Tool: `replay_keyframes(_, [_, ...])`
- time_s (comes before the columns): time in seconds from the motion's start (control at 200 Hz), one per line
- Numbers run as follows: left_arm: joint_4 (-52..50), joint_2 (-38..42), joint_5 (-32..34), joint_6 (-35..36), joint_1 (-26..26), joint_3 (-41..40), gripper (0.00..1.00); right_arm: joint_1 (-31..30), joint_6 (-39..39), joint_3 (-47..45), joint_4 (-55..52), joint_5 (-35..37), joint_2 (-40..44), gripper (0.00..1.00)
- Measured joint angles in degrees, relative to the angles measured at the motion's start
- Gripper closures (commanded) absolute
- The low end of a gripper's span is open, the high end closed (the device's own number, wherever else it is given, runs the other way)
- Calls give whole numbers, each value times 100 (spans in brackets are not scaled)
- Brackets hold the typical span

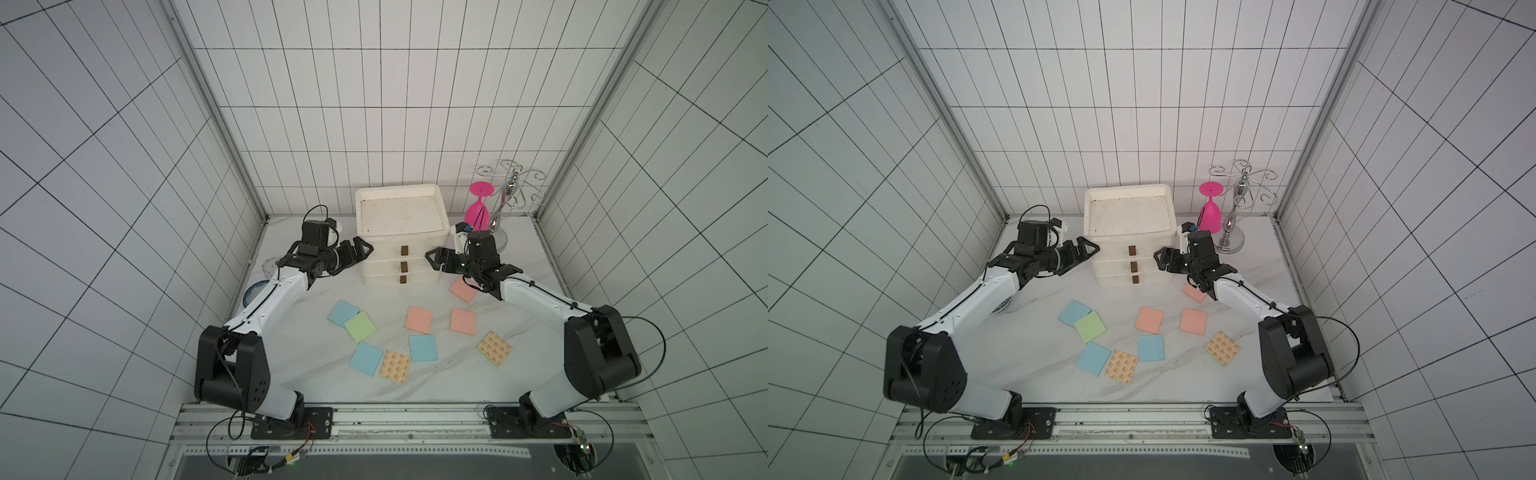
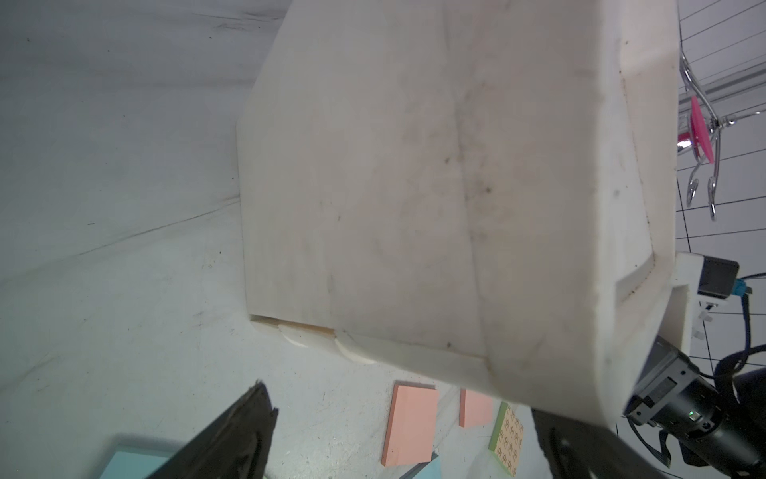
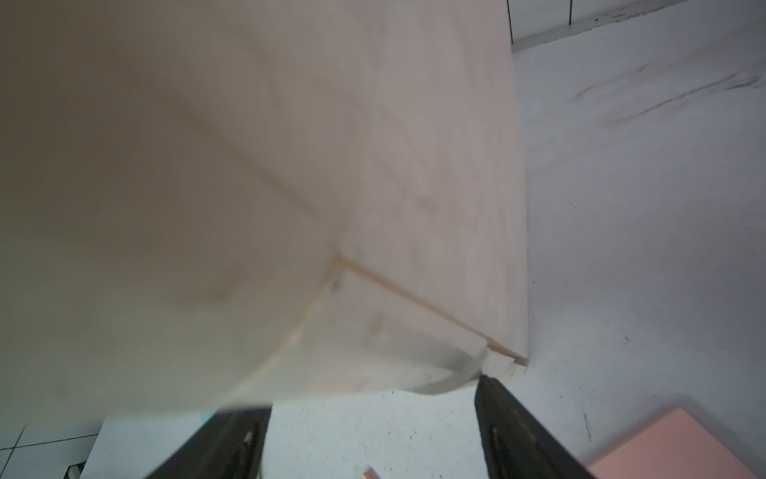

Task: Please put the sticky notes in the drawer by color
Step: Move the storage box to the center of the board, then open the drawer in the storage box.

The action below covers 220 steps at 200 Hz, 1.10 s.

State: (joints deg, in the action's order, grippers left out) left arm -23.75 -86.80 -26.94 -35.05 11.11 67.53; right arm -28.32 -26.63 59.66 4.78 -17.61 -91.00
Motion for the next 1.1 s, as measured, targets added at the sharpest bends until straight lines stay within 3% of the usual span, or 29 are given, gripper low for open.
replay_keyframes(0.225, [24, -490, -94, -188, -76, 439, 1, -15, 256, 560, -203, 229, -442, 18])
replay_keyframes(0.55, [-282, -109, -68, -129, -203, 669, 1, 61, 522, 1038, -551, 369, -662, 18])
replay_keyframes(0.765, [-682, -11, 267, 151, -282, 1587, 1, -35, 605, 1126, -944, 492, -428, 19])
replay_keyframes(0.964, [-984, -527, 627, 413, -216, 2382, 1, -828, 774, 1117, -1104, 1237, 494, 23])
replay_keyframes(1.099, [-1178, -962, 942, 621, -90, 2522, 4, -1467, 807, 1152, -1069, 1829, 581, 24])
